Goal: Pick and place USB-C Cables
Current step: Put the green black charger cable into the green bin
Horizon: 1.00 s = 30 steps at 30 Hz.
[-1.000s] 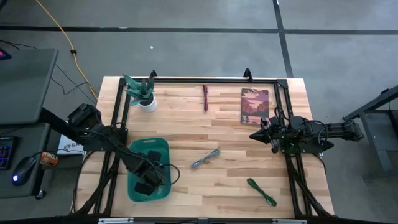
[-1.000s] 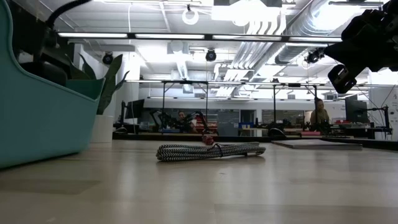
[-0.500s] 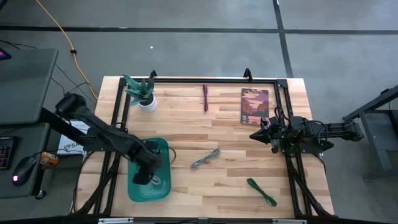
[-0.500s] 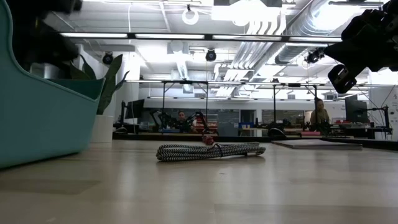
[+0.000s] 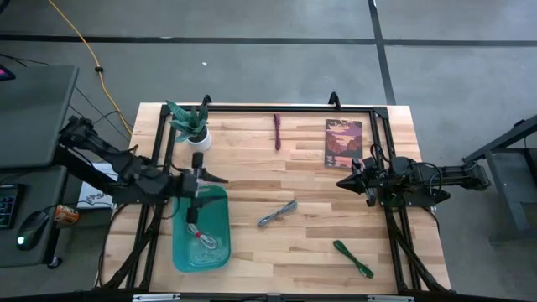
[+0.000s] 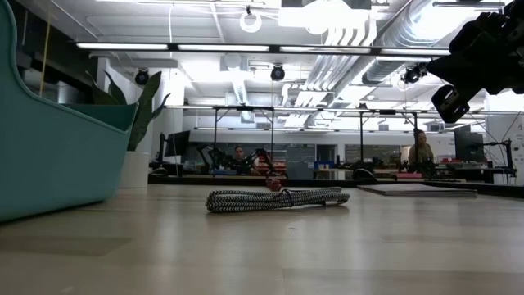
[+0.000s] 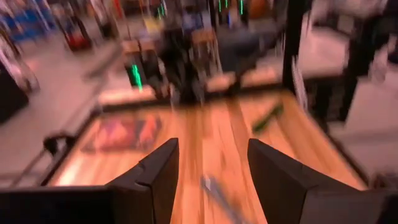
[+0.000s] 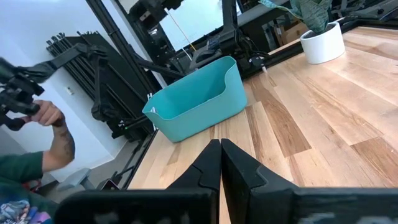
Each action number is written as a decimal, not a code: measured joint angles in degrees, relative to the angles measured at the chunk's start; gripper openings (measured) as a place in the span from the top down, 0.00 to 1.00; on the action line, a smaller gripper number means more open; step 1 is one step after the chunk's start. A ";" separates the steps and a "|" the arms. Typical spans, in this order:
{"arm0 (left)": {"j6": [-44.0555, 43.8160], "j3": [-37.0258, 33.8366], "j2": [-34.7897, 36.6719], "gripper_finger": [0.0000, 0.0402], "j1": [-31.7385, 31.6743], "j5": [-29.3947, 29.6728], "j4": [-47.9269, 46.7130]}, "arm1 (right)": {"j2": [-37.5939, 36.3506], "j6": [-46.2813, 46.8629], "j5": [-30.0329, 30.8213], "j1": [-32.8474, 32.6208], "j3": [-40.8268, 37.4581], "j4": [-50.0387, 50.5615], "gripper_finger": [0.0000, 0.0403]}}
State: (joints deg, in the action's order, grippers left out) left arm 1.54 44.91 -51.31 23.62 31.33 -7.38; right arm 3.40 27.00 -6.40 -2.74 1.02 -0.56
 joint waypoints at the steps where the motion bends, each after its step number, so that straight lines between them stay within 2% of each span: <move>1: 1.00 -2.10 0.94 0.58 -0.29 0.04 4.30 | 0.00 0.00 -0.01 0.00 0.00 0.02 1.00; 5: 3.15 -10.16 3.62 0.58 -1.51 0.22 17.64 | 0.00 -0.02 0.01 0.00 0.00 0.02 1.00; 8: 2.04 -13.87 5.09 0.58 -2.49 0.20 22.37 | 0.00 -0.01 0.01 0.00 0.00 0.02 1.00; 15: 0.51 -18.07 6.54 0.58 -3.11 0.20 24.63 | 0.00 0.00 0.00 0.00 0.00 0.02 1.00; 30: 1.04 -18.15 6.56 0.58 -3.13 -0.87 24.86 | 0.00 -0.02 0.01 0.02 0.00 0.04 1.00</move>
State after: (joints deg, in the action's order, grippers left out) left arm 2.59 26.76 -44.75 20.49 30.46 17.47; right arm 3.40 26.98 -6.39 -2.72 1.02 -0.51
